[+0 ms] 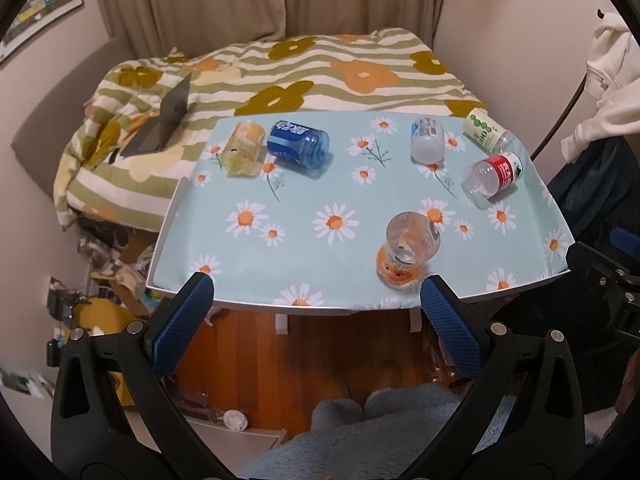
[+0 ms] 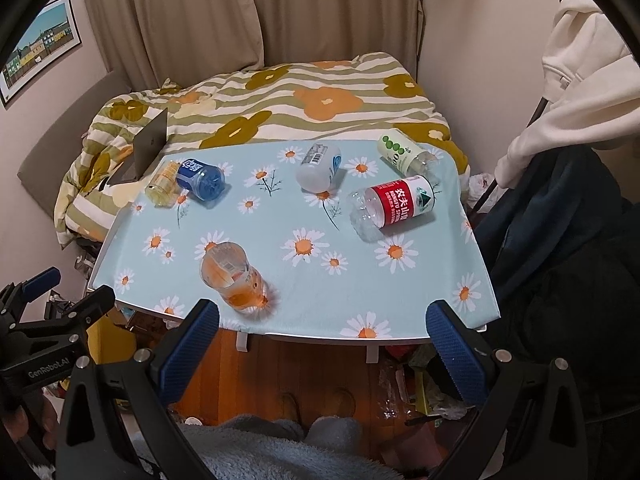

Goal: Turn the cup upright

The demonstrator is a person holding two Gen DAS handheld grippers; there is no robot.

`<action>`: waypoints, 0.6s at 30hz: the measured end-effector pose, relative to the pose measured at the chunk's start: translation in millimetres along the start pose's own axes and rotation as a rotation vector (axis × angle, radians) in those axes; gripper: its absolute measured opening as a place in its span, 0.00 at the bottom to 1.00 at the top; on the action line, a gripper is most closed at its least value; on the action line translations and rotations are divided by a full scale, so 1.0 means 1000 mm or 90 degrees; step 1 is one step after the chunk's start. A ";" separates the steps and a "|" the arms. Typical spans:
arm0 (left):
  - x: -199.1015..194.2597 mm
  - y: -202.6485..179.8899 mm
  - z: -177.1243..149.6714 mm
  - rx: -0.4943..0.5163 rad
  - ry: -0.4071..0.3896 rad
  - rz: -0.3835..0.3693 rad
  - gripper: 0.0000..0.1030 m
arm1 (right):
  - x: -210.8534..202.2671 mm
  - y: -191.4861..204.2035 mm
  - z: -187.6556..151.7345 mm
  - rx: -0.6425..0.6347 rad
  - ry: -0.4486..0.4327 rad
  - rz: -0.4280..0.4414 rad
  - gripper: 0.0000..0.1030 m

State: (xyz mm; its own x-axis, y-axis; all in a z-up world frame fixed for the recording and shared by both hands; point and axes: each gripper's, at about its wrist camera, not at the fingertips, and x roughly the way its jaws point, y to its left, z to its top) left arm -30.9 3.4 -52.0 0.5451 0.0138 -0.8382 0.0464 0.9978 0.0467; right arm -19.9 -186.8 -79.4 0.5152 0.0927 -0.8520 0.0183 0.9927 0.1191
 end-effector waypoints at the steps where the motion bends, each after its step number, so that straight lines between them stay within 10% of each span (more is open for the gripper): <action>1: 0.000 0.000 0.001 0.000 -0.001 0.001 1.00 | 0.000 0.000 0.001 0.000 -0.001 0.000 1.00; 18: -0.001 -0.002 0.008 0.002 -0.011 0.002 1.00 | 0.002 -0.001 0.003 0.002 0.000 -0.002 1.00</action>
State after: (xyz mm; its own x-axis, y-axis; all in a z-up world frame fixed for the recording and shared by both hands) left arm -25.3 1.4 -46.7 0.5595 0.0164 -0.8287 0.0467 0.9976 0.0512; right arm -16.6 -187.7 -79.4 0.5154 0.0891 -0.8523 0.0236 0.9927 0.1180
